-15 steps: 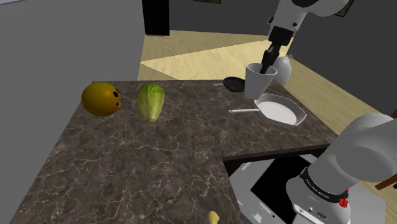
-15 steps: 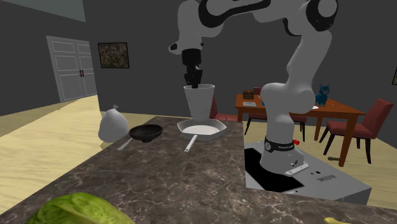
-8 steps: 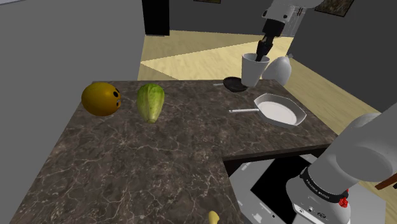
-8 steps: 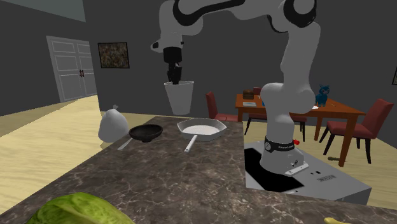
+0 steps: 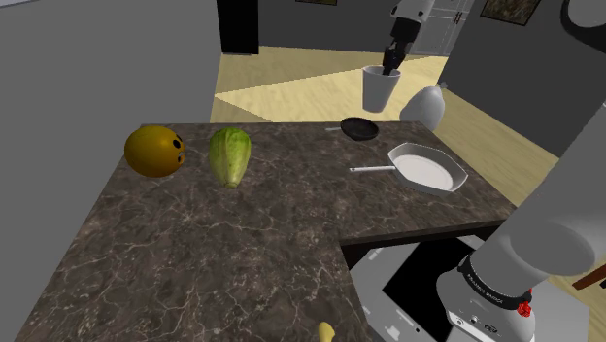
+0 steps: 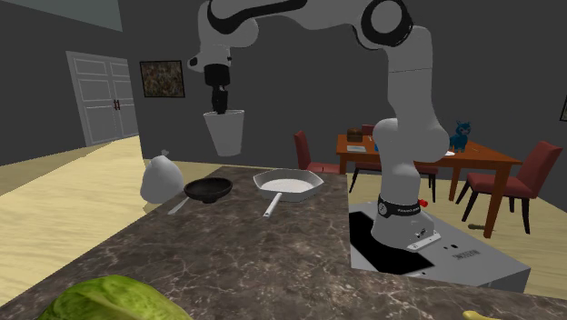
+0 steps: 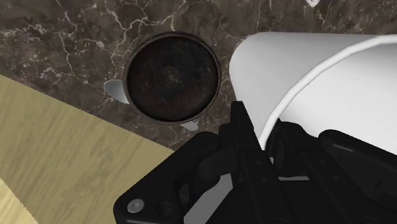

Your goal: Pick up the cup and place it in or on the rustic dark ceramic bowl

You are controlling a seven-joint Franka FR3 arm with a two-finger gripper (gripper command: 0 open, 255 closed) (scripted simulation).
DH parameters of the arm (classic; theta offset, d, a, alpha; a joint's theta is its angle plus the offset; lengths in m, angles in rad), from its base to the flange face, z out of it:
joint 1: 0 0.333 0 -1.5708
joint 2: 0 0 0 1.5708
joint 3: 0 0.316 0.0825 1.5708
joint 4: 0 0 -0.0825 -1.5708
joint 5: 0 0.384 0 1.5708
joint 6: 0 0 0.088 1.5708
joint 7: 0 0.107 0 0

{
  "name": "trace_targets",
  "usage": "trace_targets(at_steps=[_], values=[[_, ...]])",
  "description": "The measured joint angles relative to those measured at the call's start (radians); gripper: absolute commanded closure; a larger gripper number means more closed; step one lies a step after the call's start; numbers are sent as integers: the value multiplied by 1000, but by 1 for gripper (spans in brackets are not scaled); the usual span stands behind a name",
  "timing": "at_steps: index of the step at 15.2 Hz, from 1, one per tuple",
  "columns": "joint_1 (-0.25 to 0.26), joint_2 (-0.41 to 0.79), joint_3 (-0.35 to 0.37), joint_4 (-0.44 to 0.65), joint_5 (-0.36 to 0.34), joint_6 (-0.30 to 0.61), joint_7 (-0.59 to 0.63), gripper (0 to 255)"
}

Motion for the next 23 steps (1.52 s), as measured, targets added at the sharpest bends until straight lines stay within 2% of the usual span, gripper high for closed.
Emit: trace_targets(at_steps=[5,7,23], values=[[-92,250,-20,346,93,-132,-66,255],[-106,293,-17,396,108,-143,-71,255],[-82,297,-11,192,113,58,-114,255]])
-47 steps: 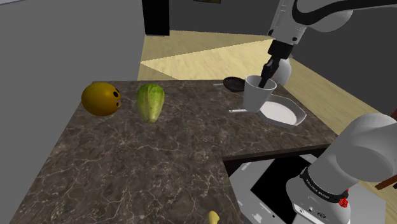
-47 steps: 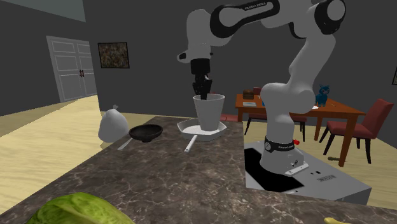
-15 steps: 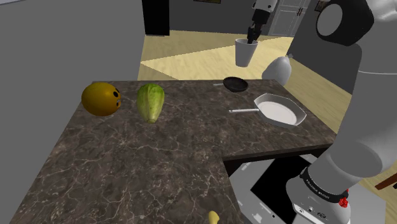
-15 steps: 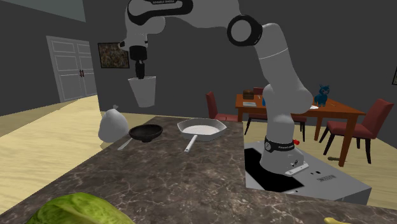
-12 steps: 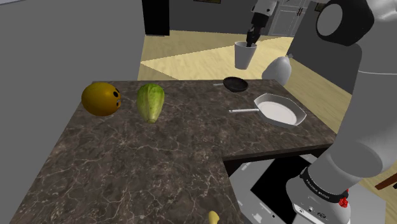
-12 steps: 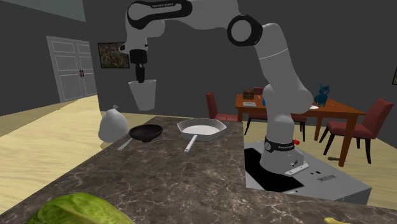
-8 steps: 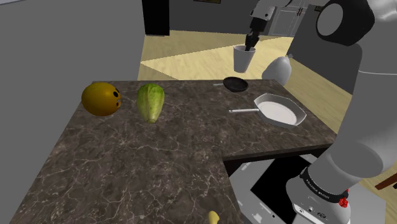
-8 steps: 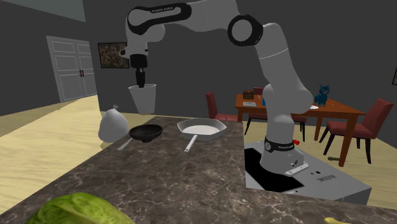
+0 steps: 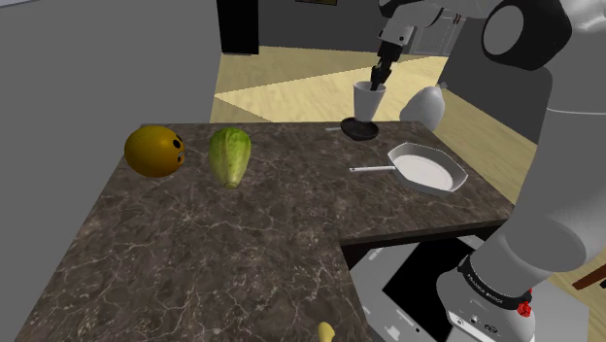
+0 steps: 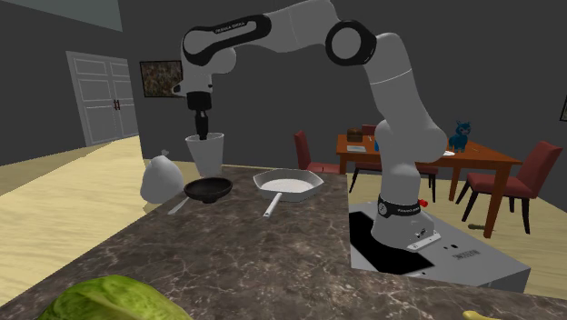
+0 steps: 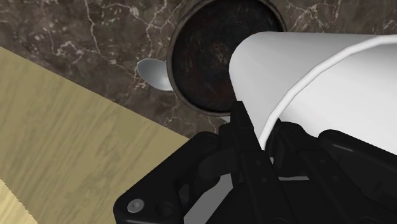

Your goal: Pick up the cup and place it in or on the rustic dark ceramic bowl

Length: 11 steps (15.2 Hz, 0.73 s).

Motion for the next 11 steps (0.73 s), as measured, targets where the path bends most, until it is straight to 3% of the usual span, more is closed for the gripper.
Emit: trace_targets(at_steps=[9,10,11], values=[[3,4,2,-42,4,44,-11,255],[3,4,2,-42,4,44,-11,0],[3,4,2,-42,4,44,-11,0]])
